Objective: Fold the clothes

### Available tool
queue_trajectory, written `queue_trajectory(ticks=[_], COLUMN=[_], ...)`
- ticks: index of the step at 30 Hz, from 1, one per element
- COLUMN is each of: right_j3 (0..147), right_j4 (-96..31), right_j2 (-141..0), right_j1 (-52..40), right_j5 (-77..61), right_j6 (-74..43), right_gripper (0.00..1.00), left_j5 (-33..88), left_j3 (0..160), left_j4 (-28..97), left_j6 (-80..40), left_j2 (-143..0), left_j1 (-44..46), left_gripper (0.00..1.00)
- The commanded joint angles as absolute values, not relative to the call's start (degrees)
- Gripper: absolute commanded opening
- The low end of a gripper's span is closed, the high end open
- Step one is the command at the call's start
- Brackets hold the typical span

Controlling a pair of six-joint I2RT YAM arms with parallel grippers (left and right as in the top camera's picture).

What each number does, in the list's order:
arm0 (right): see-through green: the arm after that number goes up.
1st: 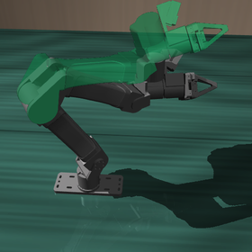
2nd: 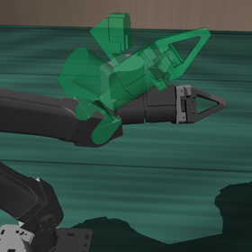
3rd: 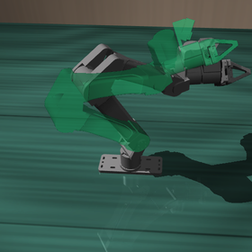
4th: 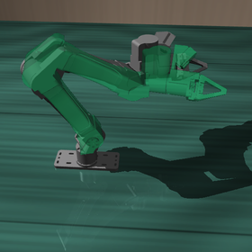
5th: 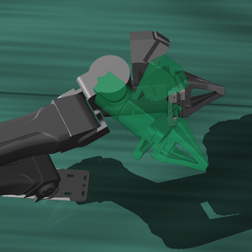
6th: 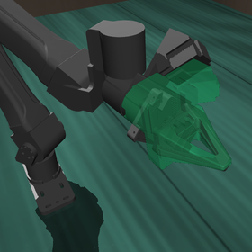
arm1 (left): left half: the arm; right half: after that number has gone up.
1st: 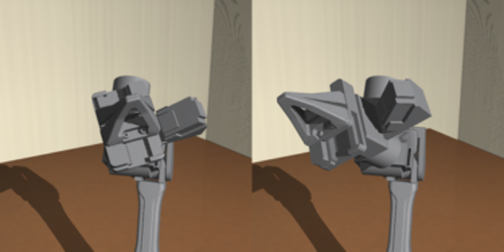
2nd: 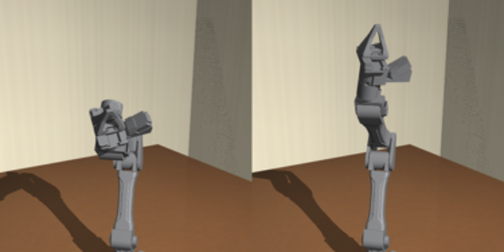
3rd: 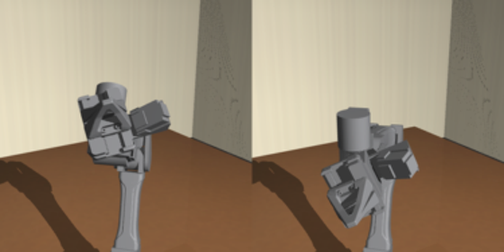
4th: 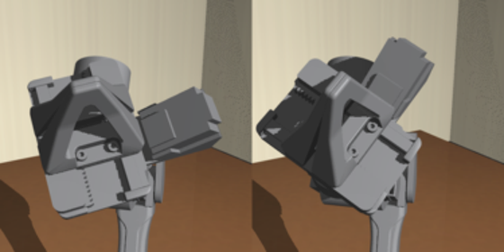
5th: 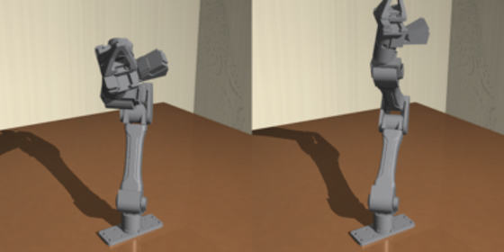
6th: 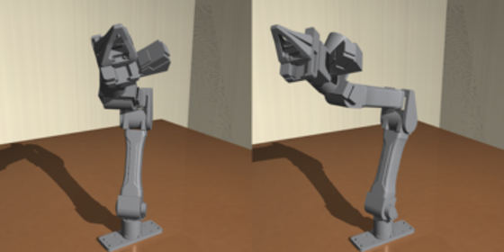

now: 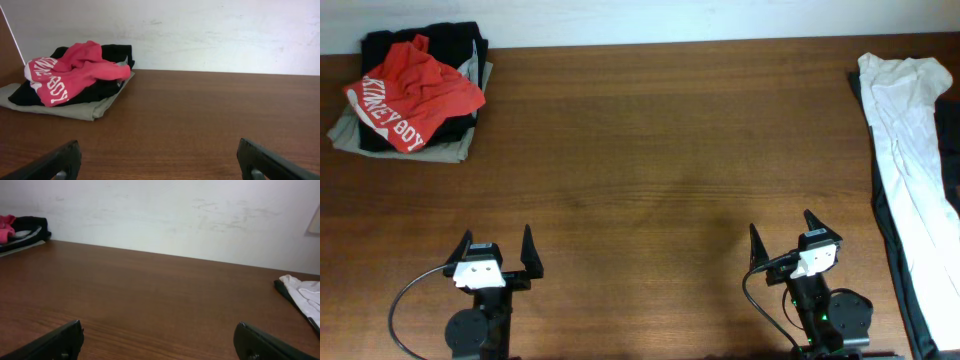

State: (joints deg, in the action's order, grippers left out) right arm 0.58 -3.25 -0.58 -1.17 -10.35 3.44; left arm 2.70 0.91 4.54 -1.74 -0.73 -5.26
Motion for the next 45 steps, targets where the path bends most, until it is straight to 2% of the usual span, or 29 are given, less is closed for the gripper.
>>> queue_trajectory(ticks=[1,40,45], right_j3=[0.32,0.32,0.32], right_j4=[-4.47,-4.47,-3.77], right_j2=[-0.84,-0.84,-0.84], right_j1=[-1.1,-1.1,-1.13], right_j5=[-1.41,-1.37,-8.75], right_j6=[-22.52,-22.5,-27.46], right_gripper=[0.99,0.99,0.99], left_j5=[2.11,2.11,2.11], left_j3=[0.51,0.51,0.51], left_j4=[4.6,4.6,4.6], left_j6=[-1.67,-1.67,-1.67], left_j2=[-0.62,-0.62,-0.62], left_j1=[-5.04,-5.04,-5.04], left_gripper=[0.99,0.99,0.99])
